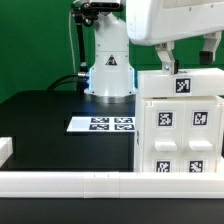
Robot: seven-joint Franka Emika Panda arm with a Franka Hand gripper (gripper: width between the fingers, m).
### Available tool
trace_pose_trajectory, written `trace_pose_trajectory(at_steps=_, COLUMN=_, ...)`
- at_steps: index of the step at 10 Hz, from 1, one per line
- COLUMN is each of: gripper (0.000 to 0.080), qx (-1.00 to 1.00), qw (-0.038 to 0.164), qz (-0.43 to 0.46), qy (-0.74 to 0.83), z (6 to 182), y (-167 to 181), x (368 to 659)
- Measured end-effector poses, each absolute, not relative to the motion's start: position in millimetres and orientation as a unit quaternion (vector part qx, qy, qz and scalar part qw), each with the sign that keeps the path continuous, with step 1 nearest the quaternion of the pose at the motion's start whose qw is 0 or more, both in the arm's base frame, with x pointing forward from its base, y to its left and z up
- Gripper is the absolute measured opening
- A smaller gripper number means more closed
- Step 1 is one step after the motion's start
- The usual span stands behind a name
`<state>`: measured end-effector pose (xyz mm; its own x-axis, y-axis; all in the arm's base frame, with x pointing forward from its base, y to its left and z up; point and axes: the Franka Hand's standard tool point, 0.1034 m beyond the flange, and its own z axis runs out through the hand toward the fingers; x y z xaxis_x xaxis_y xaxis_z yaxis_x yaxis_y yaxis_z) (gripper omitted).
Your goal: Assemble cabinet
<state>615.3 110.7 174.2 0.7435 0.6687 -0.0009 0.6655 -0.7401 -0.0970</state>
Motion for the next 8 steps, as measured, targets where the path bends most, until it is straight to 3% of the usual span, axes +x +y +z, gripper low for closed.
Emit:
trace_pose_trajectory(at_steps=2, gripper=0.0649, qx=-0.904, qw=0.046, qz=0.014, qy=-0.424, z=174.2, y=109.3, x=615.5)
trace_pose_trajectory(at_steps=4, gripper=0.0649, qx=-0.827, qw=0.020, qz=-0.005, qy=-0.562, z=176.4, y=110.5, x=620.9)
trace_pose_trajectory(at_steps=8, gripper=0.0649, qx=-0.734, qw=0.009, qz=0.001, qy=-0.680, z=170.7, y=103.6, x=622.3)
